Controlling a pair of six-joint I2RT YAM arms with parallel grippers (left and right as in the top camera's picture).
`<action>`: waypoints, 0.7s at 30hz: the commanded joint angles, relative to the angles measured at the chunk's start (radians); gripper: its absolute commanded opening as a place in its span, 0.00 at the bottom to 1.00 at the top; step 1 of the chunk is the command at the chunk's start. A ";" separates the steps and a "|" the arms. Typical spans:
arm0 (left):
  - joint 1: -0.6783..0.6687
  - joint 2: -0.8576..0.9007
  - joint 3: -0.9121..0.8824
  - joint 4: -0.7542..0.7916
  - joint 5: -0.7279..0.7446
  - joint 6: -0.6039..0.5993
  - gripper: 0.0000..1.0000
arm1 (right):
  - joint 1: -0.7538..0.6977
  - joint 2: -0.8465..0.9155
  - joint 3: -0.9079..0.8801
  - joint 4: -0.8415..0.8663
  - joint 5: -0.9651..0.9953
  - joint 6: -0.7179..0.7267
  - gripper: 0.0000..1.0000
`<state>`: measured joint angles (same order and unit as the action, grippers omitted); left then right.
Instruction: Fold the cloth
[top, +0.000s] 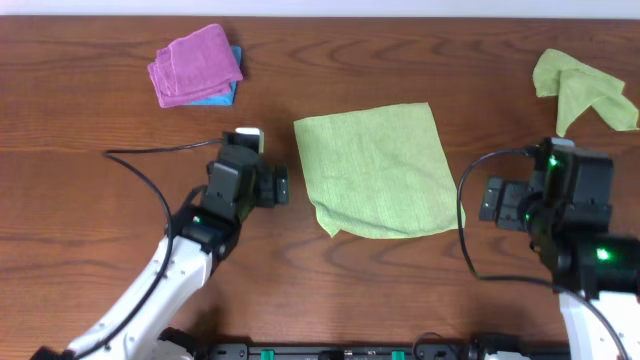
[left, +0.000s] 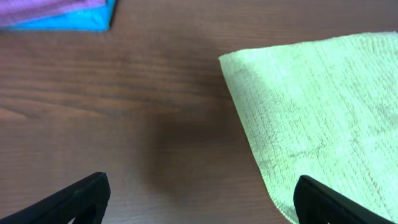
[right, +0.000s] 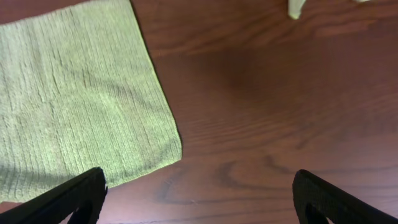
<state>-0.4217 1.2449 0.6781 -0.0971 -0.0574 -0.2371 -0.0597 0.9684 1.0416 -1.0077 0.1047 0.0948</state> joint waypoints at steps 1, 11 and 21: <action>-0.042 -0.003 -0.001 -0.023 -0.100 0.042 0.96 | -0.006 -0.009 0.006 -0.003 0.000 0.013 0.97; -0.050 0.151 -0.001 0.117 0.096 -0.070 0.13 | -0.006 0.115 -0.013 0.039 -0.071 0.039 0.02; -0.050 0.154 -0.001 0.136 0.234 -0.198 0.05 | -0.006 0.126 -0.013 0.050 -0.068 0.039 0.01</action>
<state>-0.4698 1.3941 0.6781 0.0132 0.1097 -0.3717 -0.0597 1.0985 1.0363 -0.9600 0.0406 0.1253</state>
